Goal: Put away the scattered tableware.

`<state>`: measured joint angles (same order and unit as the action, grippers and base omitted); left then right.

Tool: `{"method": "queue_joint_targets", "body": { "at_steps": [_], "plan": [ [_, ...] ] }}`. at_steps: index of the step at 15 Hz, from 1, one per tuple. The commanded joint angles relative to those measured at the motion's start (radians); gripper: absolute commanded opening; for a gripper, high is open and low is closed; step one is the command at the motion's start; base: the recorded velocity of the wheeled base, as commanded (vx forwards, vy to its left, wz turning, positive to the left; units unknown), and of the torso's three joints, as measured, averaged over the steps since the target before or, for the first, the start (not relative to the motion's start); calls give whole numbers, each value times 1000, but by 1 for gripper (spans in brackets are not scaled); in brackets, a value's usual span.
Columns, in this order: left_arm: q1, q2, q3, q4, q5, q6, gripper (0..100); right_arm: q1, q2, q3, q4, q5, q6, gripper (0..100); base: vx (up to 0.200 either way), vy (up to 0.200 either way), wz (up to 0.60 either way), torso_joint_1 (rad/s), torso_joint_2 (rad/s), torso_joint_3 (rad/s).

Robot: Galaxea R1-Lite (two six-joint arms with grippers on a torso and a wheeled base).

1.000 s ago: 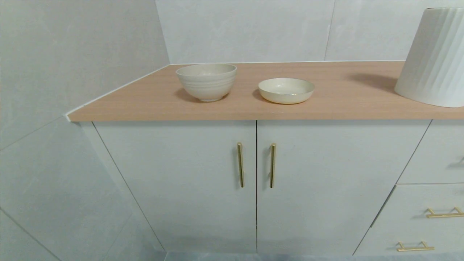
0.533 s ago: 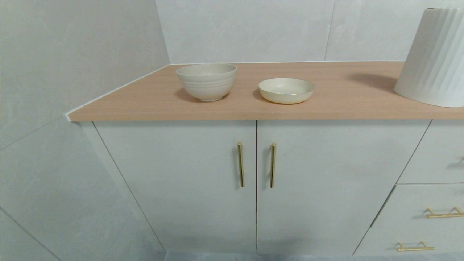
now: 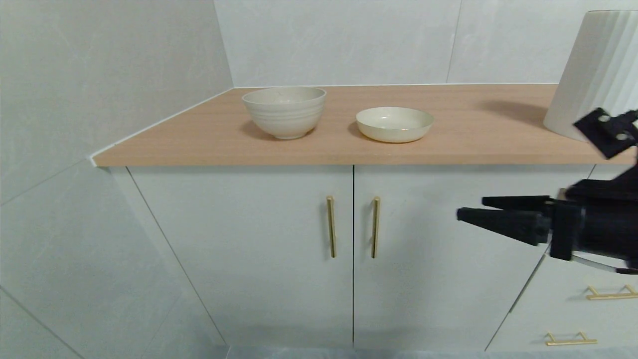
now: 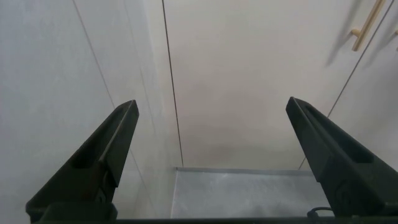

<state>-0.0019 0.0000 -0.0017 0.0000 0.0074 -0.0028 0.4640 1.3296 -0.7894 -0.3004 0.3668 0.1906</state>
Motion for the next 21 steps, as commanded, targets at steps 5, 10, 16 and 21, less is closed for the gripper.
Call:
{"method": "queue_joint_targets", "body": {
  "at_steps": [5, 10, 16, 21],
  "plan": [
    [0, 0, 0, 0, 0, 0, 100, 137, 367, -145, -121, -3, 53, 100, 0, 0, 0, 0, 0, 0],
    [0, 0, 0, 0, 0, 0, 100, 165, 513, -137, -243, -109, 75, 100, 0, 0, 0, 0, 0, 0],
    [0, 0, 0, 0, 0, 0, 100, 168, 591, -133, -402, -126, 105, 100, 0, 0, 0, 0, 0, 0],
    [0, 0, 0, 0, 0, 0, 100, 194, 663, -131, -554, -167, 164, 100, 0, 0, 0, 0, 0, 0]
  ]
}}
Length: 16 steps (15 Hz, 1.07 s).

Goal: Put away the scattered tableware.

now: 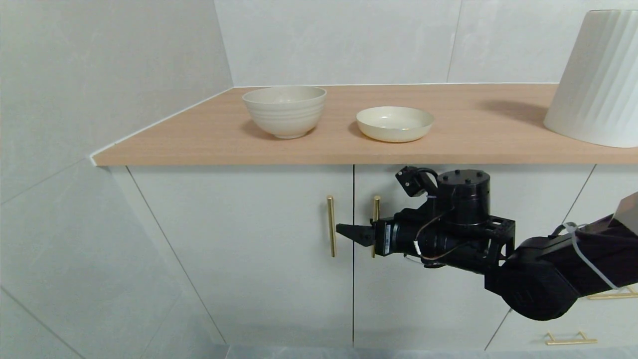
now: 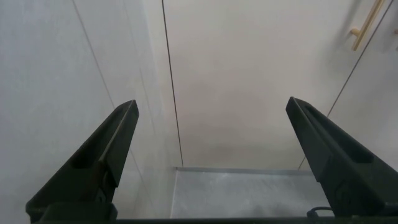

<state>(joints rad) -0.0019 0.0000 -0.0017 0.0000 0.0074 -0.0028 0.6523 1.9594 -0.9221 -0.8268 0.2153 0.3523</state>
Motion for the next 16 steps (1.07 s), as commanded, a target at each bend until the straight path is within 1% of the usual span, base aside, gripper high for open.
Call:
{"method": "queue_joint_targets", "body": {
  "at_steps": [1, 3, 6, 9, 11, 13, 15, 16],
  "plan": [
    [0, 0, 2, 0, 0, 0, 100, 6, 36, 2, -41, -28, 7, 100, 0, 0, 0, 0, 0, 0],
    [0, 0, 0, 0, 0, 0, 100, 16, 36, 5, -63, -28, 34, 100, 0, 0, 0, 0, 0, 0],
    [0, 0, 0, 0, 0, 0, 100, 32, 29, 54, -140, -5, 65, 100, 0, 0, 0, 0, 0, 0],
    [0, 0, 0, 0, 0, 0, 100, 32, 23, 118, -201, 81, 65, 100, 0, 0, 0, 0, 0, 0],
    [0, 0, 0, 0, 0, 0, 100, 32, 13, 154, -236, 108, 62, 100, 0, 0, 0, 0, 0, 0],
    [0, 0, 0, 0, 0, 0, 100, 32, -10, 190, -242, 131, 62, 100, 0, 0, 0, 0, 0, 0],
    [0, 0, 2, 0, 0, 0, 100, 32, -40, 230, -242, 179, 60, 100, 0, 0, 0, 0, 0, 0],
    [0, 0, 2, 0, 0, 0, 100, 32, -80, 273, -242, 243, 60, 100, 0, 0, 0, 0, 0, 0]
  ]
}}
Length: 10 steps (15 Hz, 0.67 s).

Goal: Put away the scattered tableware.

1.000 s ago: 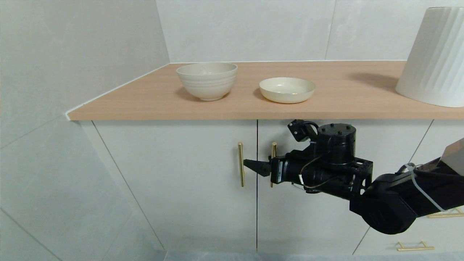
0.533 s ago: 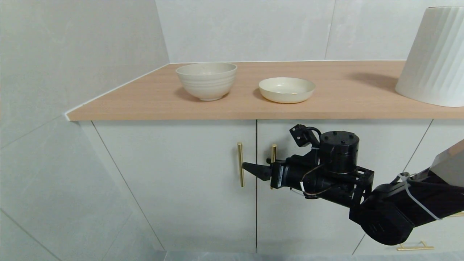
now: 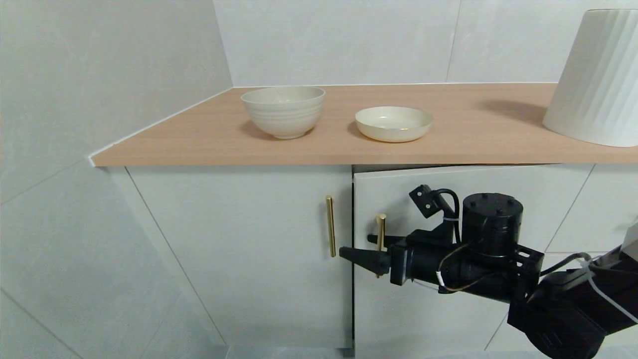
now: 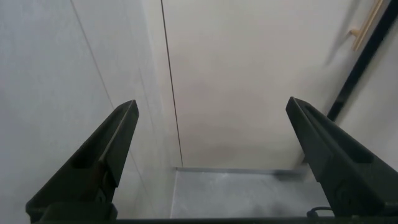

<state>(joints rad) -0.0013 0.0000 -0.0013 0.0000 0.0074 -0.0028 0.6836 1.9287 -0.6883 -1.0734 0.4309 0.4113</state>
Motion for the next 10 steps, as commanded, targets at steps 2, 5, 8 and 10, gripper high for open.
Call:
{"method": "queue_joint_targets", "body": {
  "at_steps": [2, 5, 8, 10],
  "plan": [
    [0, 0, 0, 0, 0, 0, 100, 1, -106, 112, 4, 71, -3, 100, 0, 0, 0, 0, 0, 0],
    [0, 0, 0, 0, 0, 20, 100, 1, -162, 173, 4, 131, -5, 100, 0, 0, 0, 0, 0, 0],
    [0, 0, -69, -52, -6, 26, 100, 1, -194, 231, 4, 187, -9, 100, 0, 0, 0, 0, 0, 0],
    [-8, 107, -224, 40, -149, 27, 100, 1, -208, 248, 4, 195, -9, 100, 0, 0, 0, 0, 0, 0]
  ]
}}
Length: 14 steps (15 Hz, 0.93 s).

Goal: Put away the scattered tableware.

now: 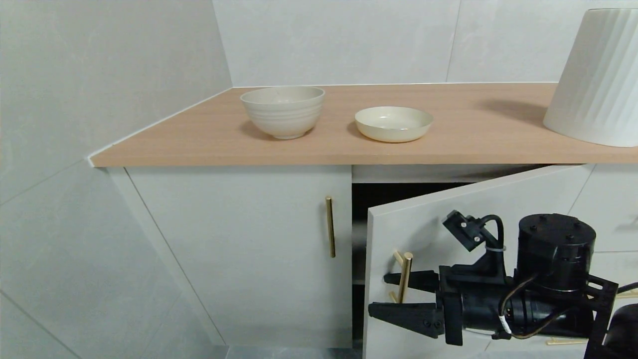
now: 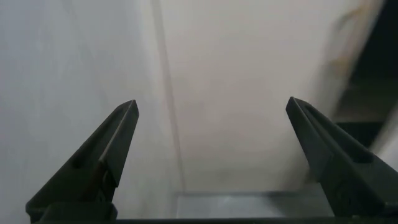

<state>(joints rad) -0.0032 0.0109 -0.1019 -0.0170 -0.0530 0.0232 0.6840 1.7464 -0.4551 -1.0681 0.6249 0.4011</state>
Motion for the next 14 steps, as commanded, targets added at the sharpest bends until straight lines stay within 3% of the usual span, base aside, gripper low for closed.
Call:
{"method": "queue_joint_targets", "body": {
  "at_steps": [1, 3, 4, 5, 6, 8, 12, 13, 14],
  "plan": [
    [-8, 184, -196, 101, -174, 1, 100, 0, -33, 21, -1, 1, -16, 100, 0, 0, 0, 0, 0, 0],
    [-8, 383, -292, 104, -289, 3, 100, 0, -42, 59, -1, -1, -64, 100, 0, 0, 0, 0, 0, 0],
    [-9, 555, -384, 104, -363, 14, 100, 0, -54, 85, -1, -2, -84, 100, 0, 0, 0, 0, 0, 0],
    [-12, 638, -426, 104, -392, 30, 100, 0, -57, 90, -1, -2, -85, 100, 0, 0, 0, 0, 0, 0],
    [-37, 798, -502, 101, -406, 69, 100, 0, -61, 95, -1, -2, -85, 100, 0, 0, 0, 0, 0, 0],
    [-110, 926, -564, 80, -403, 69, 100, 0, -70, 104, -1, -2, -90, 100, 0, 0, 0, 0, 0, 0],
    [-343, 1173, -590, -123, -363, -72, 100, 0, -90, 105, -1, -2, -88, 100, 0, 0, 0, 0, 0, 0],
    [-403, 1204, -587, -149, -340, -101, 0, 0, -90, 105, -1, -2, -88, 100, 0, 0, 0, 0, 0, 0],
    [-437, 1235, -588, -173, -337, -117, 0, 0, -90, 104, -1, -2, -88, 100, 0, 0, 0, 0, 0, 0]
  ]
}}
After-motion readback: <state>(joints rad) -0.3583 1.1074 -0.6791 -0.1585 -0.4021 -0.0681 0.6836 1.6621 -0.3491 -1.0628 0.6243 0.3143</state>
